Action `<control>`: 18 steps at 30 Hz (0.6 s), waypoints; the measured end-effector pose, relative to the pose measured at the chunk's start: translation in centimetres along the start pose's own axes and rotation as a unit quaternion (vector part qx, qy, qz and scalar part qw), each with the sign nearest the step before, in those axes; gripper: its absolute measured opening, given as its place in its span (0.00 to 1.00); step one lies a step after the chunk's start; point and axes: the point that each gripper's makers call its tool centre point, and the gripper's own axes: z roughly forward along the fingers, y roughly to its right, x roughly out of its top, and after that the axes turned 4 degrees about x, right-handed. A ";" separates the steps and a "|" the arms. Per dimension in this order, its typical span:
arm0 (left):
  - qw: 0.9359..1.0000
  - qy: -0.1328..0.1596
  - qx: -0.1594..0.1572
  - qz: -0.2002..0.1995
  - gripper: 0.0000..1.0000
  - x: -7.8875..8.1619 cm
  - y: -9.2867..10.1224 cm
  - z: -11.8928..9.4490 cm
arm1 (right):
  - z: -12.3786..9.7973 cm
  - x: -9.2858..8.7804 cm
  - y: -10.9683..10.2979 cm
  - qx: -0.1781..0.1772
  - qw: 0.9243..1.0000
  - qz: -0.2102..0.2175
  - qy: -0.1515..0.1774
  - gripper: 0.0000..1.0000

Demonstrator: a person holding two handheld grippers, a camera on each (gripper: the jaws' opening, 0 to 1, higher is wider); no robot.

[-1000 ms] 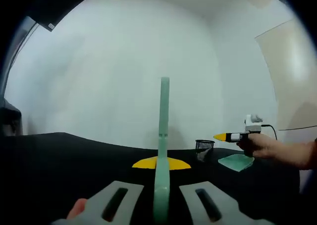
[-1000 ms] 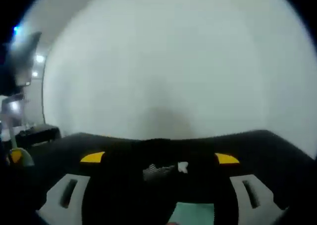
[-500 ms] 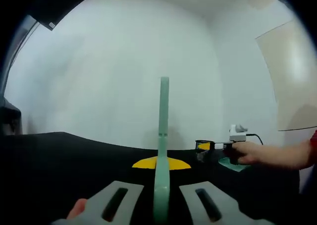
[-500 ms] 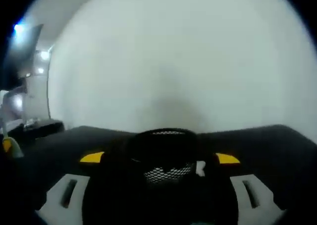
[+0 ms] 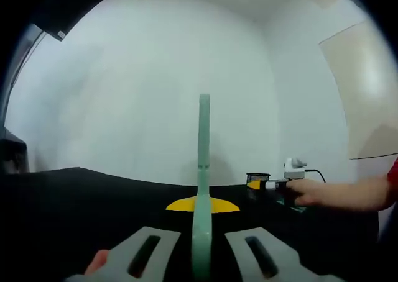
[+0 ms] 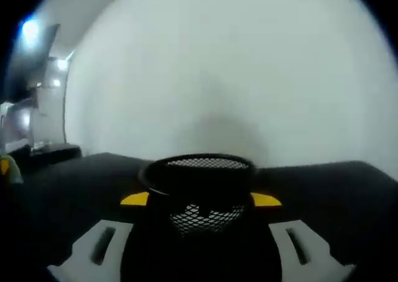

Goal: Pick up the broom and sweep the trash on the tabletop into the dustpan.

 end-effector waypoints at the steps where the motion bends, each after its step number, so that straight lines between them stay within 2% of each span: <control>1: 1.000 0.000 0.000 0.000 0.01 0.0 0.0 0.0 | -0.2 0.0 -0.1 0.000 1.000 0.002 0.002 0.59; 8: 1.000 -0.001 0.000 0.000 0.01 0.0 0.0 -0.1 | -0.9 0.9 -1.1 0.007 1.000 0.011 0.011 0.59; 13: 1.000 -0.001 0.000 -0.002 0.01 0.0 -0.1 -0.2 | -1.2 1.6 -2.8 0.024 0.999 0.019 0.020 0.59; 18: 1.000 -0.001 0.000 -0.004 0.01 -0.1 -0.2 -0.2 | -0.7 2.4 -4.2 0.039 0.999 0.015 0.029 0.59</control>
